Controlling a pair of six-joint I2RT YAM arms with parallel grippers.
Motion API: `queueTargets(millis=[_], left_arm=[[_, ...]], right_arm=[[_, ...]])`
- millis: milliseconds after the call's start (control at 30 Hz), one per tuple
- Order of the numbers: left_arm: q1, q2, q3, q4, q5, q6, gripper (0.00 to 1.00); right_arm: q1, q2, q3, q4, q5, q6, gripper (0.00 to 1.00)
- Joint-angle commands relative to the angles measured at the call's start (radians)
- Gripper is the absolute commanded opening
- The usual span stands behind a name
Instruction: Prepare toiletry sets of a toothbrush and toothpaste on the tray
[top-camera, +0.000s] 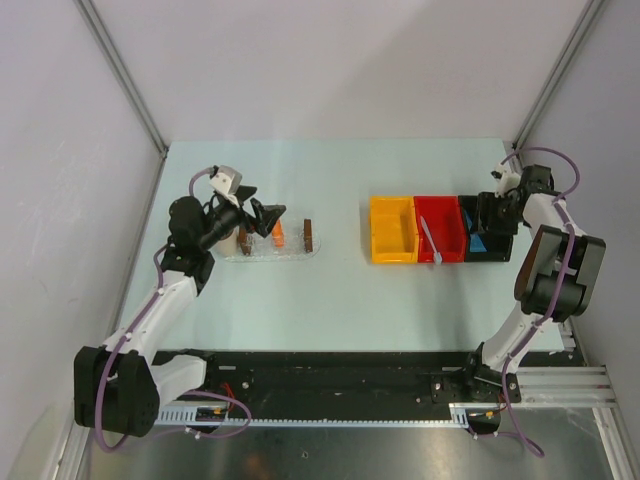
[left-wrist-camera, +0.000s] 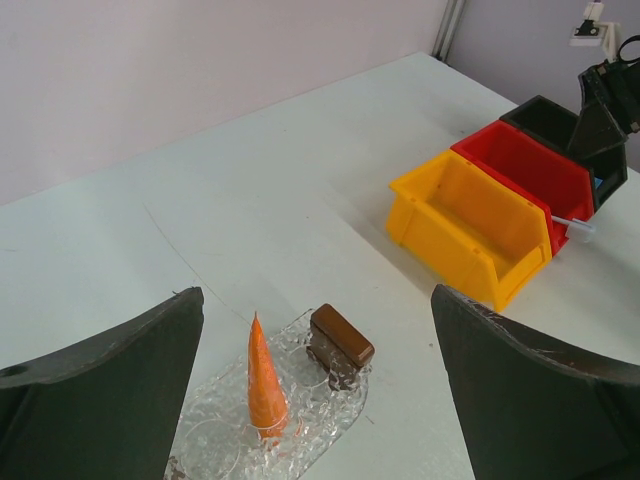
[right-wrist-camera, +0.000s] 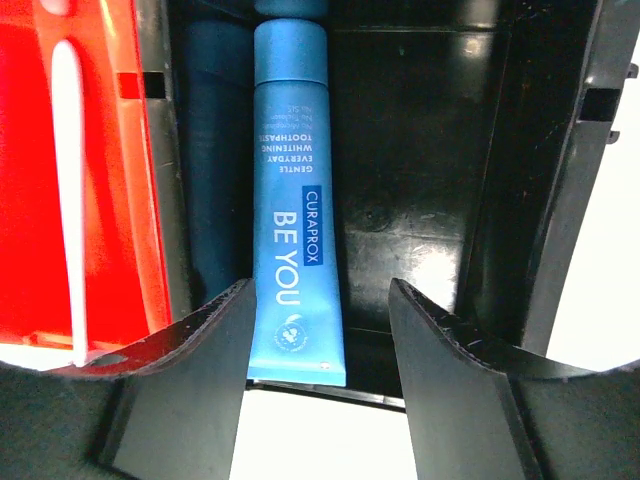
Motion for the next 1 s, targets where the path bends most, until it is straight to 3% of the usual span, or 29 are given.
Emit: queueTargets(millis=[0, 700, 967], left_arm=[[0.007, -0.002, 0.028, 0.011, 0.001, 0.045, 1.00], [0.009, 0.008, 0.028, 0.012, -0.019, 0.042, 1.00], [0.007, 0.014, 0.031, 0.012, -0.022, 0.042, 1.00]], right_arm=[[-0.014, 0.028, 0.006, -0.003, -0.045, -0.020, 0.61], [-0.025, 0.094, 0.006, -0.028, -0.083, -0.063, 0.60], [-0.025, 0.094, 0.006, -0.020, -0.071, -0.062, 0.48]])
